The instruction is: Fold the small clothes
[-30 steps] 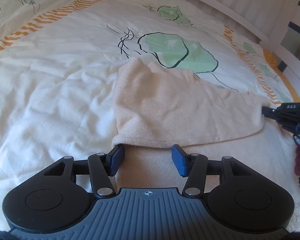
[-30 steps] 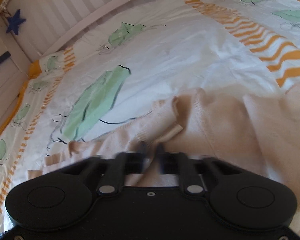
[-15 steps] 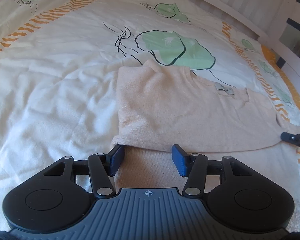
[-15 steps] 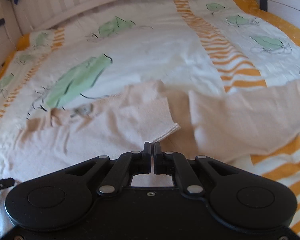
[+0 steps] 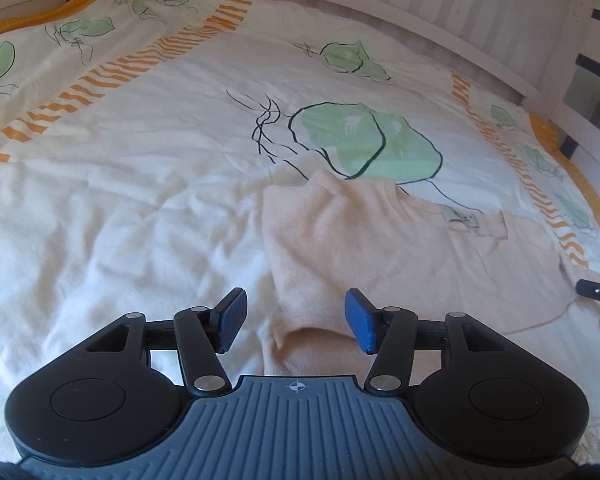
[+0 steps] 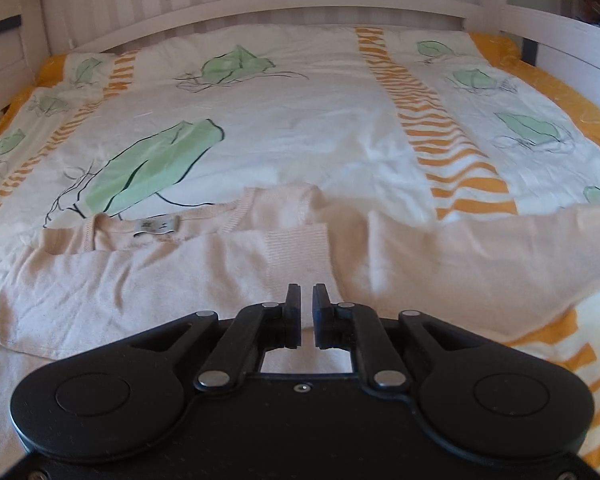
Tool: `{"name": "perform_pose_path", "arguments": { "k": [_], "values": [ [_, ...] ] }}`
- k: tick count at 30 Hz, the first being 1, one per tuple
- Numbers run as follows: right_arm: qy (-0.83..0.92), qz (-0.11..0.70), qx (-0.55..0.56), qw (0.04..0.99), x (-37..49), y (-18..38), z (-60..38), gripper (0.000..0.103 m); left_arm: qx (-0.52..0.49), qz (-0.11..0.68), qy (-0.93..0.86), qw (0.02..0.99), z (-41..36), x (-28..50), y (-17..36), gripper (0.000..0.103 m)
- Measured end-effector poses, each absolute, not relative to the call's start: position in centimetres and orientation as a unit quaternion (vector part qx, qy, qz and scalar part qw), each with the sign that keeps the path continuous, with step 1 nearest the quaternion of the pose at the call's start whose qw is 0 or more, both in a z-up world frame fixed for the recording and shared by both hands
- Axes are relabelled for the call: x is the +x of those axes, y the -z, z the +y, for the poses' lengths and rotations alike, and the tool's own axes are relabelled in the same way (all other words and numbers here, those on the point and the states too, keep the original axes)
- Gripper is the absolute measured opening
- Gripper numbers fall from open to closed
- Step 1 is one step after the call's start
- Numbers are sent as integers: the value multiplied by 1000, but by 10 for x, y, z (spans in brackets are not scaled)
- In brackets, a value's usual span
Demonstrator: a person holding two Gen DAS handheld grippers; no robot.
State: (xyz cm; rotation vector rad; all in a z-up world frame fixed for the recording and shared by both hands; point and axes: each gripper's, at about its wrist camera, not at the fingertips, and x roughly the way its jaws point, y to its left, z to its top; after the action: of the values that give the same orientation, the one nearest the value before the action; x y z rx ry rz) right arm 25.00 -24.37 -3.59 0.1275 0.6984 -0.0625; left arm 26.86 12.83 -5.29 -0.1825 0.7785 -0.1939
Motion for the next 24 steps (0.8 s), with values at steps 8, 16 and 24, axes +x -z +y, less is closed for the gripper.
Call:
{"name": "perform_pose_path", "arguments": {
  "k": [8,16,24],
  "values": [
    [-1,350,43,936,254,71,-237,28,-129,394,87,906,143,296,50,74],
    [-13,318,45,947,243,76,-240,28,-165,431,107,881,136,360,66,76],
    [-18,312,57,948,242,80,-244,28,-188,427,127,875,126,379,71,11]
  ]
}}
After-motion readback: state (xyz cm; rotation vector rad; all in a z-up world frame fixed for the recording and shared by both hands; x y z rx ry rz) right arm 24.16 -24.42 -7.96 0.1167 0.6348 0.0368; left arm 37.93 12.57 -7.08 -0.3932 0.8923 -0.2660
